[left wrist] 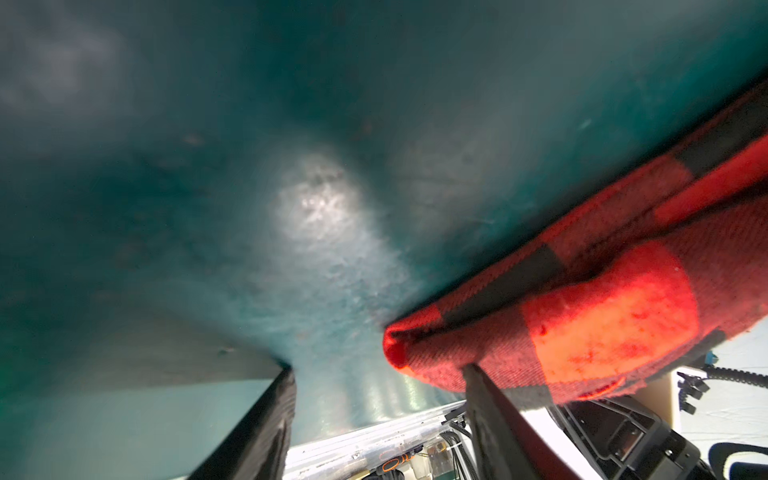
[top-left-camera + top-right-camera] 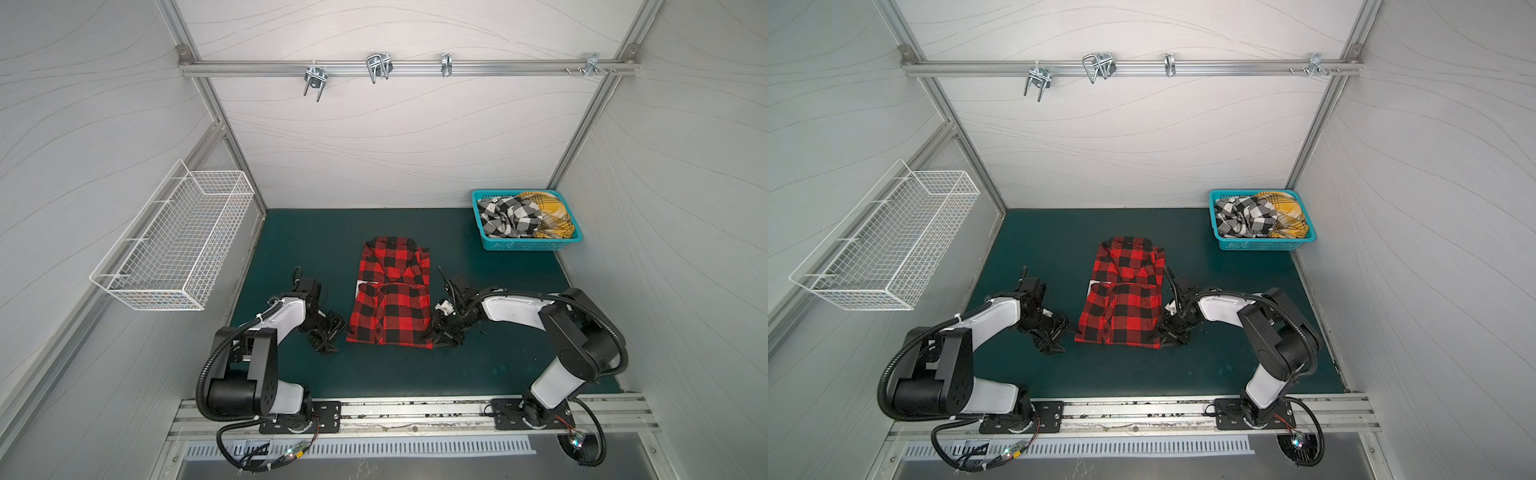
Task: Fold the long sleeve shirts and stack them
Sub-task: 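Grasp the folded shirt's near side edges with both grippers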
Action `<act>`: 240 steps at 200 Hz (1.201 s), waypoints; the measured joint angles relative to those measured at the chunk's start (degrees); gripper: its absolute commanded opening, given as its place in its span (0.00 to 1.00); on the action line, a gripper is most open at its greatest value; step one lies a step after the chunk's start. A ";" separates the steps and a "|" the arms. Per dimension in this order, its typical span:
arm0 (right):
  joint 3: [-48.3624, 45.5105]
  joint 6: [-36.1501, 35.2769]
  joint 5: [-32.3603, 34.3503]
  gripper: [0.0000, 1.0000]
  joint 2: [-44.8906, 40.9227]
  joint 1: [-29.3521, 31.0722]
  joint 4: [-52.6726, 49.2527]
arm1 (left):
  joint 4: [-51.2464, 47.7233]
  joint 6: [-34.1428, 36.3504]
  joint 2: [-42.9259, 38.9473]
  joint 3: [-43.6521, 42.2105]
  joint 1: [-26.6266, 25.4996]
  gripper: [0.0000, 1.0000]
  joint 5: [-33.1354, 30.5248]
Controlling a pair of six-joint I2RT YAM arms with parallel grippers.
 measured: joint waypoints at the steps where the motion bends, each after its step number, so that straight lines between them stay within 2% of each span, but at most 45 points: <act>1: 0.02 -0.02 0.00 0.44 0.02 -0.02 -0.02 | 0.00 0.00 0.00 0.00 0.00 0.65 0.00; 38: 1.16 -1.92 0.90 0.40 0.57 -1.27 -1.38 | 0.09 -0.13 -0.07 0.07 -0.66 0.65 -0.20; 70: 2.47 -3.58 3.30 0.40 0.59 -1.90 -2.95 | 0.46 0.00 -0.57 0.42 -4.46 0.67 -0.66; 117: 4.37 -6.45 6.19 0.42 0.52 -2.86 -6.86 | -0.39 0.37 -7.08 1.18 -5.95 0.70 -5.73; 181: 6.82 -10.64 9.27 0.49 -2.19 -3.43 -13.25 | -0.15 0.81 -3.10 3.19 -5.53 0.69 -5.79; 240: 6.14 -10.45 8.20 0.48 -2.38 -3.43 -12.63 | 1.36 1.62 1.36 3.34 -5.05 0.63 -4.35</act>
